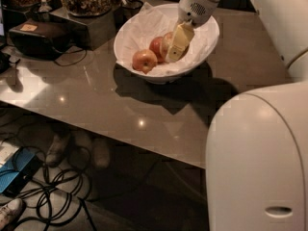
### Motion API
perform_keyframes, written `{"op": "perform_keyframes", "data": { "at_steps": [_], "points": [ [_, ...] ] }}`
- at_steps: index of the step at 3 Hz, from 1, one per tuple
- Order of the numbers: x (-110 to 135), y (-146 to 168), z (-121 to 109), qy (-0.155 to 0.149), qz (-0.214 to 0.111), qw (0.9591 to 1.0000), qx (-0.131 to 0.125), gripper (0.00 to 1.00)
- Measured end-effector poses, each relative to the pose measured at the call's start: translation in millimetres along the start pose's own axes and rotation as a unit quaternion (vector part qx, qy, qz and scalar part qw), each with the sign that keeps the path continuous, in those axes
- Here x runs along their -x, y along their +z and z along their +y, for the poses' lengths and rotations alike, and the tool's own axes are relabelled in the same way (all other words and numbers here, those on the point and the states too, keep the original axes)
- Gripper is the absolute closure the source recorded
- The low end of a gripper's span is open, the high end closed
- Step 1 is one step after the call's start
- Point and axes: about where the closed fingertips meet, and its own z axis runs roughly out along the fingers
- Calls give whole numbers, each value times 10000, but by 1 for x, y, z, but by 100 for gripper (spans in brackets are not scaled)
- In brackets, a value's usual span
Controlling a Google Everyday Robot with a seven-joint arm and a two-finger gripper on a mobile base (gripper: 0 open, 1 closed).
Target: Pick apple from white bowl
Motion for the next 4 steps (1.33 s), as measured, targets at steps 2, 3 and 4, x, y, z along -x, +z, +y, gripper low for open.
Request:
{"op": "perform_keyframes", "data": {
  "at_steps": [2,3,4],
  "points": [
    [11,-33,29,-289,-307,9991,37,100],
    [14,-50,48,-300,-391,9988,-8,100],
    [19,-72,88,-252,-385,9989,-64,100]
  ]
}}
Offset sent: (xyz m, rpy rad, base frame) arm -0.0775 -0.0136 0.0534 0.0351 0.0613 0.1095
